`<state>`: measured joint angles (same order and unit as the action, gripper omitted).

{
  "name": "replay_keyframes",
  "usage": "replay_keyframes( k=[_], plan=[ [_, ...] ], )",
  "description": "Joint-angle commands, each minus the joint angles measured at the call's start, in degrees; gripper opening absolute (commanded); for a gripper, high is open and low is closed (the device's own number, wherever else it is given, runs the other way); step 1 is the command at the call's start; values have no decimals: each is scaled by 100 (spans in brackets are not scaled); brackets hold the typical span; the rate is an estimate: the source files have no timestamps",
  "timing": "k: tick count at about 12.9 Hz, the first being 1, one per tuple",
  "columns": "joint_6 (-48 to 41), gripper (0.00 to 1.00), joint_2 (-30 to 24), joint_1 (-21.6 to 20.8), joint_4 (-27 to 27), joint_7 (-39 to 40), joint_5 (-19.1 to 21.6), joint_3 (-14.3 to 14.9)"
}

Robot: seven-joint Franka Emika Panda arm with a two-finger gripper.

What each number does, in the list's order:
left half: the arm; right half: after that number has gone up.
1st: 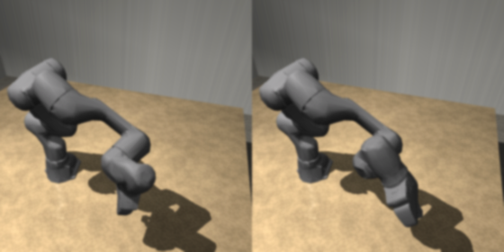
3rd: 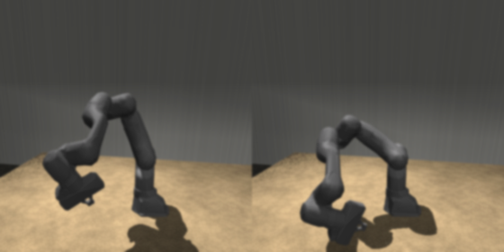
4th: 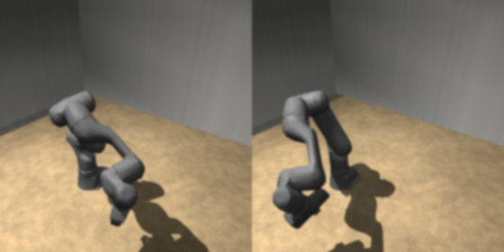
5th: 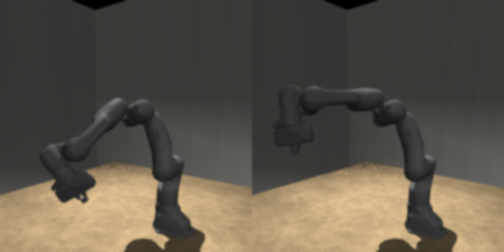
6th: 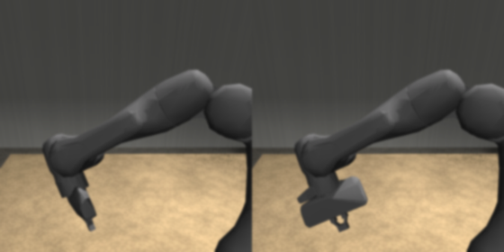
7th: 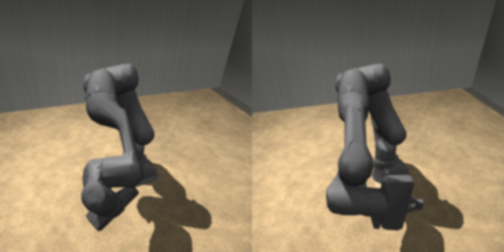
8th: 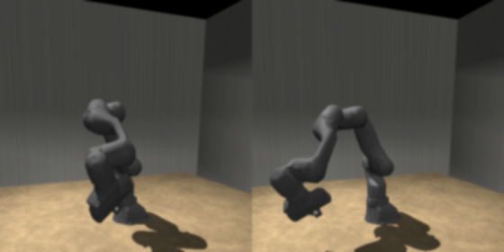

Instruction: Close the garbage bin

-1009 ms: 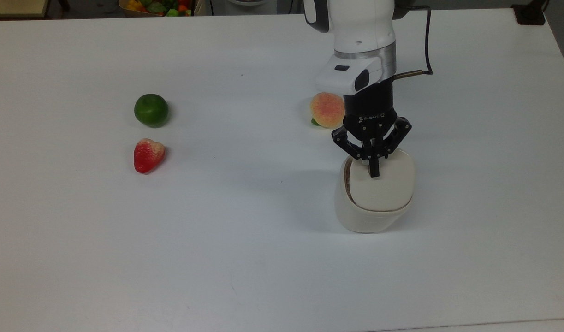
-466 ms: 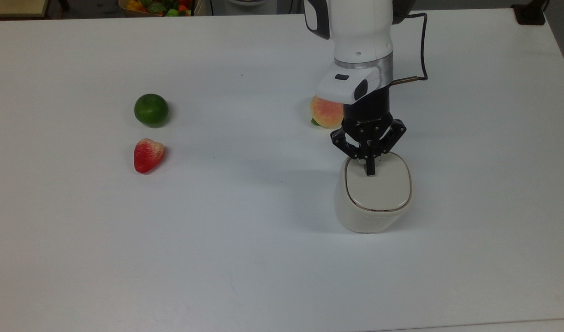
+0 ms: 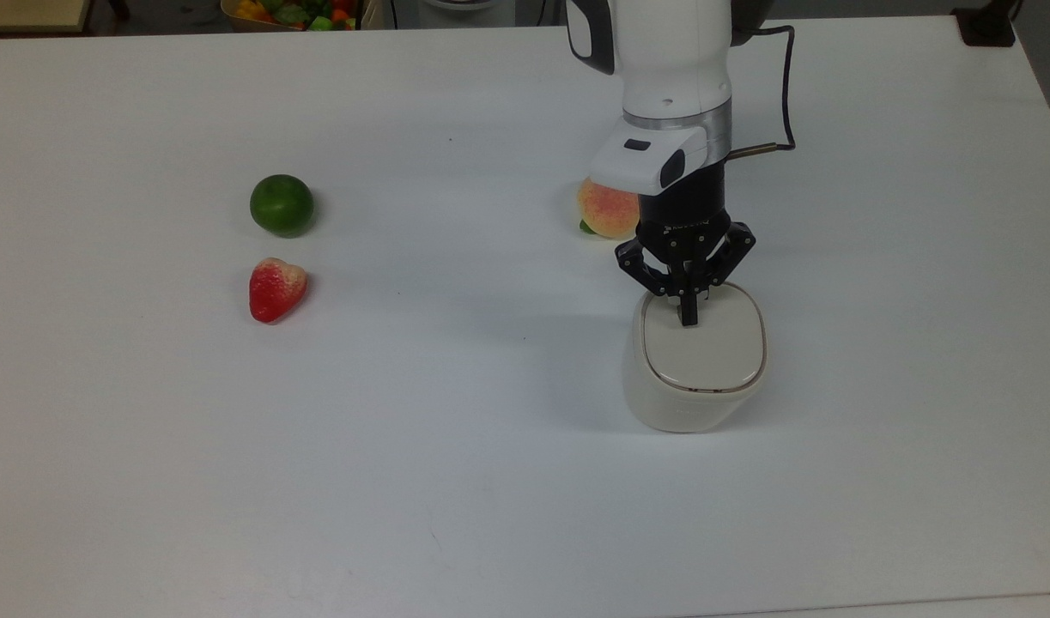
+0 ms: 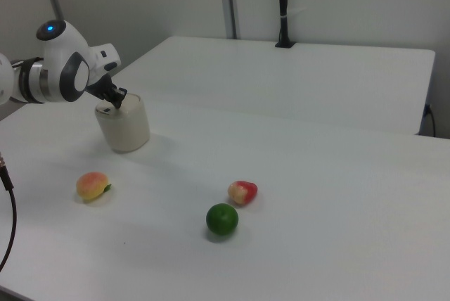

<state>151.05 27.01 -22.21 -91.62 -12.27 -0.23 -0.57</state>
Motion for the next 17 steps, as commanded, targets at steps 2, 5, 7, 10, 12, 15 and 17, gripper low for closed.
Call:
replay_keyframes(
  k=[2,5,7,10,12,15,17],
  plan=[
    [-146,0,-82,-64,-286,14,-153,-4],
    [-137,0,-73,-73,-330,6,-346,-4],
    [-137,0,-73,-108,-339,14,-364,-4],
    [-137,0,-64,-161,-426,6,-635,-22],
    [-137,0,-55,-196,-453,6,-794,-22],
    [-137,0,-20,-196,-497,-12,-1101,-22],
    [-137,0,-38,-179,-523,-38,-1181,-22]
  ],
)
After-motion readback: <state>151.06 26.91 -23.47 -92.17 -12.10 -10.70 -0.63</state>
